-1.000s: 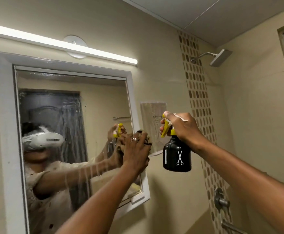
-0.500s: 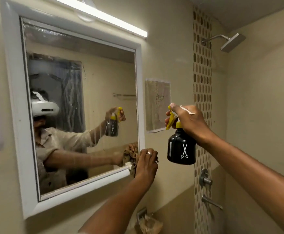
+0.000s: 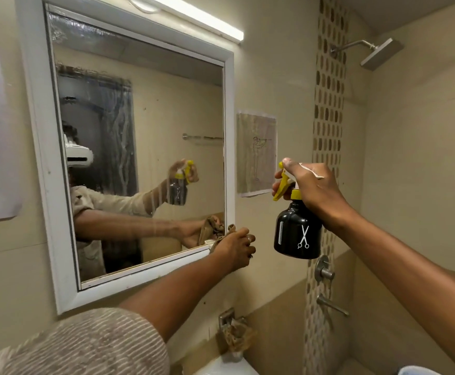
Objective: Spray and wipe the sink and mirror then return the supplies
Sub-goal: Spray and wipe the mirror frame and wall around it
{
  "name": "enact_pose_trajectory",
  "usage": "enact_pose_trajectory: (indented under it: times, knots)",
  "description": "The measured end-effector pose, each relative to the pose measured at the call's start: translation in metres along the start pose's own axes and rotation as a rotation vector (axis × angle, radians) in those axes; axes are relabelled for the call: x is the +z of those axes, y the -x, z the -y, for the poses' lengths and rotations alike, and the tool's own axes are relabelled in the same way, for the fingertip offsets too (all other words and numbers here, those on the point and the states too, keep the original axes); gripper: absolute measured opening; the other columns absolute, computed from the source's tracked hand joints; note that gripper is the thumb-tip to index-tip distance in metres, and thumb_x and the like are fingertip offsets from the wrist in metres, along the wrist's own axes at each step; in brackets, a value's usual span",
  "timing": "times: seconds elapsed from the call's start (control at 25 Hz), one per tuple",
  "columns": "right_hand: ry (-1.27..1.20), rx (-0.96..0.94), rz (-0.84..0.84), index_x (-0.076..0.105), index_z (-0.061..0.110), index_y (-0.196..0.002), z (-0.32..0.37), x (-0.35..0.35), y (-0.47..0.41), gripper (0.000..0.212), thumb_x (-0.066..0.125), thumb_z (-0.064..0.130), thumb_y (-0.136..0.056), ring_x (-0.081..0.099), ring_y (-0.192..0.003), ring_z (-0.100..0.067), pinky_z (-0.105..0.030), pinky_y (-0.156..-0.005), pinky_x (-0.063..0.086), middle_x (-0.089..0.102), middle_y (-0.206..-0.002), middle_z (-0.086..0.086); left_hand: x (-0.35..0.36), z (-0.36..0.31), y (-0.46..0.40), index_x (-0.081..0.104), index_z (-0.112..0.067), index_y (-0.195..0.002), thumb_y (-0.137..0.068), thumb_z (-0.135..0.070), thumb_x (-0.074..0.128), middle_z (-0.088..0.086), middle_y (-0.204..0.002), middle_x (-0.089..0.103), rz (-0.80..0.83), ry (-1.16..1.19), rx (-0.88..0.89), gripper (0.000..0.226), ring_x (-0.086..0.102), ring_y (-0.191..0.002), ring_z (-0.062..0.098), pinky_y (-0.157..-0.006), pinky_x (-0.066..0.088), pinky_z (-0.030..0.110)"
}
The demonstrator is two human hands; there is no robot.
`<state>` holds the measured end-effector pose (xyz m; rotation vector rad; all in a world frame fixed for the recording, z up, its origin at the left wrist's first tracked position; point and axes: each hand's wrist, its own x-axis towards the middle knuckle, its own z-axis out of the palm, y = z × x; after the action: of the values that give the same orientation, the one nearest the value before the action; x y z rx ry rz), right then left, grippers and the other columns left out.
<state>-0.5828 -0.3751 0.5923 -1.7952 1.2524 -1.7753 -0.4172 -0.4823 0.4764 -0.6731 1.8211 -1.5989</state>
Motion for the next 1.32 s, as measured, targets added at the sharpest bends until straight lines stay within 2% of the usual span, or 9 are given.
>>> enact_pose_trajectory:
  times: [0.12,0.2,0.36,0.56,0.68,0.8,0.92,1.12,1.32]
  knots:
    - [-0.016,0.004,-0.018,0.079,0.006,-0.09,0.004,-0.003,0.01,0.045,0.055,0.04,-0.106,0.082,-0.083,-0.029,-0.049,-0.086,0.063,0.082,-0.082,-0.013,0.007,-0.02,0.014,0.063,-0.037,-0.109,-0.093,-0.027,0.056,-0.017,-0.12,0.058,0.354,-0.351,0.075,0.02,0.042,-0.118,0.011,-0.107,0.021,0.031]
    - [-0.034,0.023,-0.043,0.079,0.004,-0.091,0.01,-0.006,0.015,0.045,0.056,0.04,-0.105,0.082,-0.085,-0.031,-0.047,-0.086,0.063,0.082,-0.083,-0.014,0.017,-0.049,0.037,0.068,-0.049,-0.1,-0.1,-0.042,0.035,-0.039,-0.113,0.057,0.206,-0.051,-0.026,0.033,0.037,-0.118,-0.002,-0.114,0.007,0.031]
    - [-0.053,0.068,-0.033,0.079,0.004,-0.093,0.014,0.001,0.028,0.045,0.056,0.041,-0.106,0.082,-0.086,-0.033,-0.049,-0.089,0.063,0.083,-0.084,-0.016,0.017,-0.079,0.085,0.062,-0.03,-0.124,-0.088,-0.032,0.067,0.006,-0.138,0.047,-0.093,0.565,0.006,0.036,0.038,-0.128,0.036,-0.104,0.032,0.054]
    - [0.045,-0.065,0.15,0.081,0.012,-0.088,-0.009,0.068,0.091,0.038,0.058,0.035,-0.108,0.079,-0.075,-0.023,-0.052,-0.079,0.064,0.082,-0.077,-0.004,0.03,-0.11,0.174,0.053,-0.045,-0.123,-0.086,-0.033,0.057,-0.003,-0.141,0.038,-0.197,1.16,-0.507,0.039,0.036,-0.126,0.032,-0.095,0.031,0.045]
    - [0.059,-0.183,0.323,0.079,0.015,-0.076,-0.018,0.128,0.144,0.038,0.061,0.028,-0.107,0.074,-0.072,-0.015,-0.046,-0.075,0.06,0.079,-0.075,-0.001,0.038,-0.142,0.228,0.059,-0.048,-0.121,-0.088,-0.036,0.064,-0.003,-0.141,0.042,-0.391,1.422,-1.051,0.035,0.041,-0.122,0.029,-0.093,0.035,0.042]
    - [0.008,-0.202,0.412,0.076,0.013,-0.074,-0.017,0.178,0.184,0.04,0.06,0.025,-0.108,0.073,-0.073,-0.014,-0.036,-0.071,0.058,0.076,-0.074,0.001,0.035,-0.159,0.277,0.064,-0.039,-0.112,-0.079,-0.015,0.068,0.008,-0.134,0.044,-0.718,1.475,-1.578,0.042,0.043,-0.119,0.031,-0.098,0.034,0.043]
    - [-0.06,-0.174,0.436,0.074,0.009,-0.07,-0.014,0.211,0.209,0.041,0.061,0.021,-0.107,0.071,-0.067,-0.016,-0.033,-0.066,0.057,0.075,-0.068,-0.002,0.036,-0.145,0.307,0.065,-0.031,-0.113,-0.076,-0.009,0.064,0.012,-0.137,0.04,-0.842,1.427,-1.833,0.043,0.041,-0.125,0.032,-0.105,0.03,0.041]
    - [-0.075,-0.029,0.351,0.067,-0.002,-0.071,-0.014,0.228,0.234,0.043,0.061,0.024,-0.106,0.068,-0.057,-0.029,-0.042,-0.057,0.055,0.071,-0.062,-0.015,0.035,-0.146,0.324,0.062,-0.038,-0.114,-0.075,-0.011,0.063,0.005,-0.142,0.037,-0.89,1.496,-1.875,0.047,0.038,-0.131,0.026,-0.105,0.024,0.031]
    - [0.018,0.09,0.13,0.073,0.006,-0.068,-0.023,0.204,0.223,0.046,0.06,0.029,-0.106,0.072,-0.056,-0.018,-0.037,-0.059,0.057,0.074,-0.06,-0.008,0.038,-0.136,0.304,0.058,-0.043,-0.115,-0.084,-0.009,0.066,0.006,-0.139,0.035,-0.814,1.445,-1.617,0.047,0.038,-0.123,0.03,-0.098,0.038,0.054]
